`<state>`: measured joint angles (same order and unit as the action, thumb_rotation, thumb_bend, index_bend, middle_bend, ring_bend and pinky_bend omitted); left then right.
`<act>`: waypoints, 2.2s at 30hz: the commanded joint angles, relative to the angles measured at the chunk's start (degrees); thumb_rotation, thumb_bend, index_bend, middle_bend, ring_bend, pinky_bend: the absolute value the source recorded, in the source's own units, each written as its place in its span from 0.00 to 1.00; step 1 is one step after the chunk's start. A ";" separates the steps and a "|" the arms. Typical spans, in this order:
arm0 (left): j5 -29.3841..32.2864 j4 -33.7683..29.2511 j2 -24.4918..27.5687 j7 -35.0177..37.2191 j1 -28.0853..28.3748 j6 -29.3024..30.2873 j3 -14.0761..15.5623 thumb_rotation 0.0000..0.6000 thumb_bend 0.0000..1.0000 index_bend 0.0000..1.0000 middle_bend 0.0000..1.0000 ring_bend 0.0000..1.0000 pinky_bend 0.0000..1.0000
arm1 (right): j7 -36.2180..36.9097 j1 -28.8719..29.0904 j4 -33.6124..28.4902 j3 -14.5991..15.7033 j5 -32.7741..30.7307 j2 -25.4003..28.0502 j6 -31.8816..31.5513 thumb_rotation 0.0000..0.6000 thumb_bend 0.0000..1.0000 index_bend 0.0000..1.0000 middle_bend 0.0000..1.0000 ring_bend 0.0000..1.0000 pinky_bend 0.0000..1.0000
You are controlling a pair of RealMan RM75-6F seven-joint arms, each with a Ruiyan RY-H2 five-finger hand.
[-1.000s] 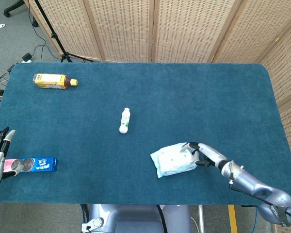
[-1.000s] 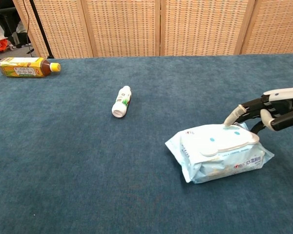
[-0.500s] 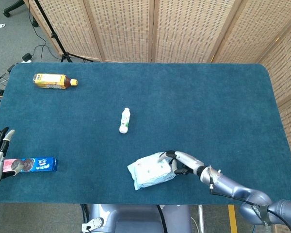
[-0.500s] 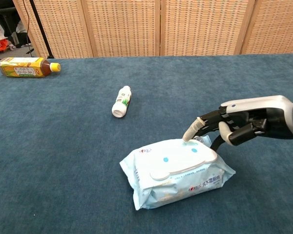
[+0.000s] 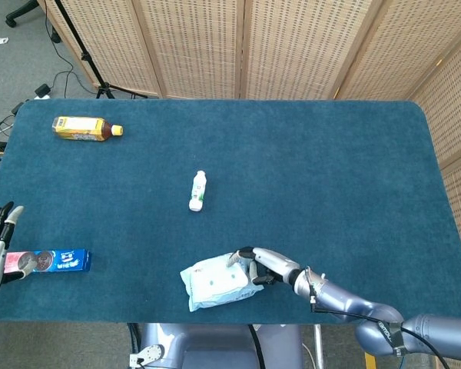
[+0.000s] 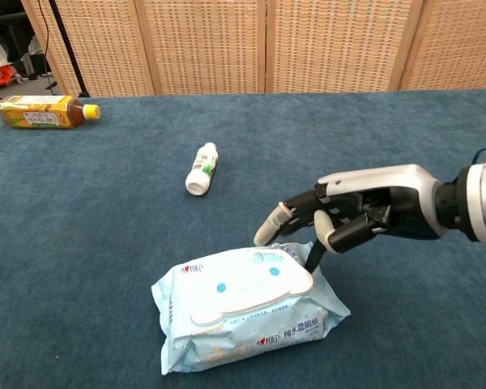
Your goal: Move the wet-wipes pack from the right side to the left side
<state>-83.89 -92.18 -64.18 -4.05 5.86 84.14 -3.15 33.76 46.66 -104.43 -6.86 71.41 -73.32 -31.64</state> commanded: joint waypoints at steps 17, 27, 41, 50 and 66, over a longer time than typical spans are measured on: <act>-33.67 7.96 2.68 7.21 13.75 2.42 3.43 1.00 0.00 0.02 0.00 0.00 0.00 | -20.35 -29.15 13.34 2.66 19.75 7.95 -56.14 1.00 0.03 0.15 0.07 0.00 0.11; -38.34 -8.17 6.59 3.35 29.55 -21.75 3.55 1.00 0.00 0.08 0.00 0.00 0.00 | -14.41 -39.34 21.55 2.09 13.85 3.14 -66.81 1.00 0.08 0.15 0.07 0.00 0.09; -22.13 -24.67 3.73 -2.72 48.00 -54.41 -4.15 1.00 0.00 0.11 0.00 0.00 0.00 | -12.67 -41.68 22.92 -1.29 8.94 4.53 -64.29 1.00 0.13 0.15 0.07 0.00 0.07; -12.14 -19.23 -8.78 -13.93 52.72 -60.03 -7.82 1.00 0.01 0.12 0.00 0.00 0.00 | -11.16 -41.93 23.88 -2.35 8.77 4.64 -62.63 1.00 0.13 0.15 0.07 0.00 0.06; 4.37 -11.63 -20.98 -22.01 57.92 -61.29 -6.35 1.00 0.51 0.06 0.00 0.00 0.00 | -10.80 -42.44 23.29 -3.10 9.76 4.90 -61.73 1.00 0.13 0.15 0.07 0.00 0.05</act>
<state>-82.11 -105.68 -82.76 -25.65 62.69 22.77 -10.19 22.92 4.25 -81.07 -9.97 81.09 -68.46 -93.43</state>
